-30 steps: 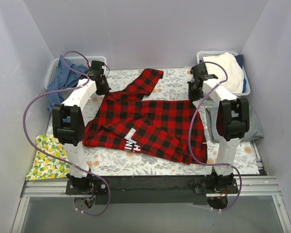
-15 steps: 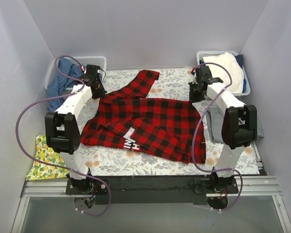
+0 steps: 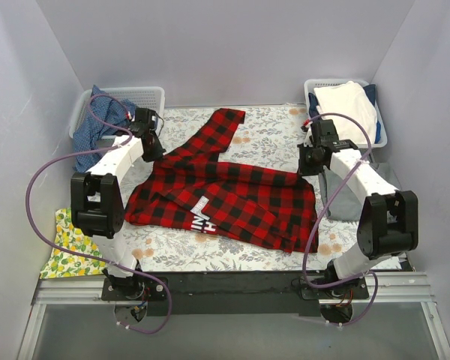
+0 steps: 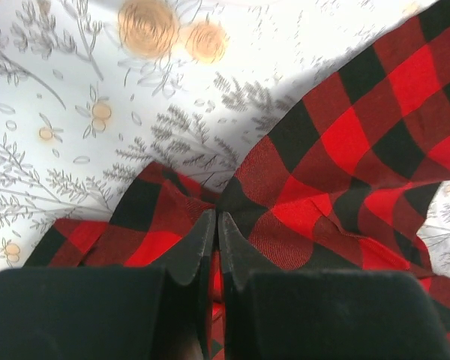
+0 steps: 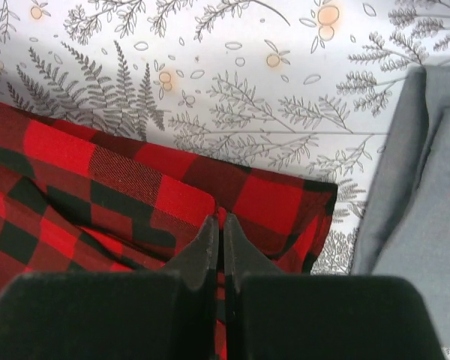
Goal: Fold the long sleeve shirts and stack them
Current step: Fold the shirt
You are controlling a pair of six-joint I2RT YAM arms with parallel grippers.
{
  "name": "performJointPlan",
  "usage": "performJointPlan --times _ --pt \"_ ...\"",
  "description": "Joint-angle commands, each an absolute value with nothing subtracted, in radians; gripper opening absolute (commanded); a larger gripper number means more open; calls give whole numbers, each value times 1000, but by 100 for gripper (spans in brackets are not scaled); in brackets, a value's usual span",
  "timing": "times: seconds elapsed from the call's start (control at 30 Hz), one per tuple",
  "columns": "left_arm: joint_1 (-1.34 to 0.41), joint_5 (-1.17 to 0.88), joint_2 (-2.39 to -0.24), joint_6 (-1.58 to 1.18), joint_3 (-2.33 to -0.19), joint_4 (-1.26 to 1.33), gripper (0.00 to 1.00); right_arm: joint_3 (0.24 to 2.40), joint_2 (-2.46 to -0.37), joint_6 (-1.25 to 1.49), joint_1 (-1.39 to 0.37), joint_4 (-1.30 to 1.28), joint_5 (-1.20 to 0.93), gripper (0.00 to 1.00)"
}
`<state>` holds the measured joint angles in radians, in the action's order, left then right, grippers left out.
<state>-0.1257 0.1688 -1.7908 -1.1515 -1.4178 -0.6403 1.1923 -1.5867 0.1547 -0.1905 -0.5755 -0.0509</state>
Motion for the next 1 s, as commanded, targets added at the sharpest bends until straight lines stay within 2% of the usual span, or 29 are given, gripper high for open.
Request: performJointPlan --times 0.0,0.5,0.53,0.6,0.63,0.7,0.73,0.9,0.97 --pt "-112 167 -1720 -1149 -1373 -640 0 1131 -1494 169 -183 -568 -37 1" --pt "-80 179 -1657 -1154 -1232 -676 0 902 -1399 204 -183 -600 -158 1" --pt "-78 178 -1654 -1155 -1223 -684 0 897 -1394 206 -181 -606 -161 8" --pt "-77 182 -1635 -1154 -1203 -690 19 879 -1384 215 -181 -620 -161 18" --pt "-78 187 -1629 -1155 -1189 -701 22 871 -1362 221 -181 -624 -155 27" --pt "-74 202 -1594 -1158 -1172 -706 29 855 -1335 241 -183 -627 -144 35" --pt "-74 206 -1583 -1160 -1155 -707 41 850 -1307 247 -183 -627 -143 38" --pt "-63 219 -1545 -1154 -1150 -698 41 868 -1279 270 -181 -629 -140 40" --pt "-61 193 -1555 -1155 -1182 -684 46 902 -1290 272 -183 -617 -132 40"
